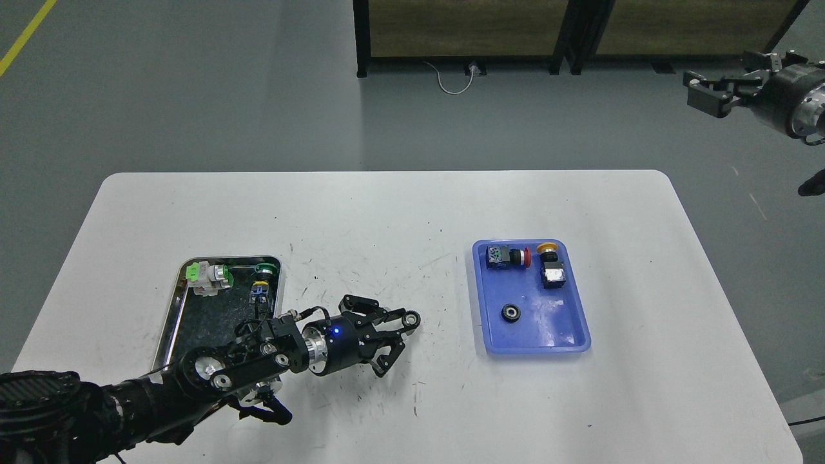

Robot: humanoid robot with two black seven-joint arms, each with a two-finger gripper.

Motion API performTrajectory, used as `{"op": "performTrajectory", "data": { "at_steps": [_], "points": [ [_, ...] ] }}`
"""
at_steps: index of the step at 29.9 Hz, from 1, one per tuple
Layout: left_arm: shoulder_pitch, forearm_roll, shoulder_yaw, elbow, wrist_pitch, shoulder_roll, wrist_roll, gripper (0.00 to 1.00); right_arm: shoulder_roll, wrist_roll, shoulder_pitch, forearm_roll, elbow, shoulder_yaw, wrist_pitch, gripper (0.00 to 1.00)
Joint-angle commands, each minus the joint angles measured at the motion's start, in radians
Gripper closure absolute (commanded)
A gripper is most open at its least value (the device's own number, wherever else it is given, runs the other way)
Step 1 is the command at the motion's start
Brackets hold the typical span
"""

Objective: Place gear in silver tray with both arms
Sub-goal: 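Position the left gripper over the black gear and grasp it, then move the gear with the left gripper into the silver tray and release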

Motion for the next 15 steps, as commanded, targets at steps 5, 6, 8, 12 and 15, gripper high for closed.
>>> {"op": "performTrajectory", "data": {
  "at_steps": [5,6,8,12,15],
  "points": [
    [-0.014,-0.002,-0.036,-0.052,-0.052,0.0,-0.007,0.78,0.007,0.0,-0.001,0.0,-0.004,-0.002,0.0,0.04],
    [-0.015,-0.002,-0.044,-0.066,-0.063,0.0,-0.007,0.78,0.009,0.0,-0.001,0.0,-0.009,-0.004,0.001,0.04],
    [-0.024,-0.002,-0.067,-0.086,-0.077,0.015,-0.01,0.78,0.009,0.0,-0.001,0.0,-0.017,-0.004,0.0,0.04],
    [-0.027,-0.002,-0.114,-0.107,-0.122,0.104,-0.015,0.78,0.02,0.0,-0.001,0.0,-0.027,-0.007,0.0,0.04],
    [-0.027,-0.002,-0.129,-0.126,-0.144,0.162,-0.019,0.78,0.036,0.0,0.003,0.0,-0.041,-0.008,0.0,0.04]
  ]
}}
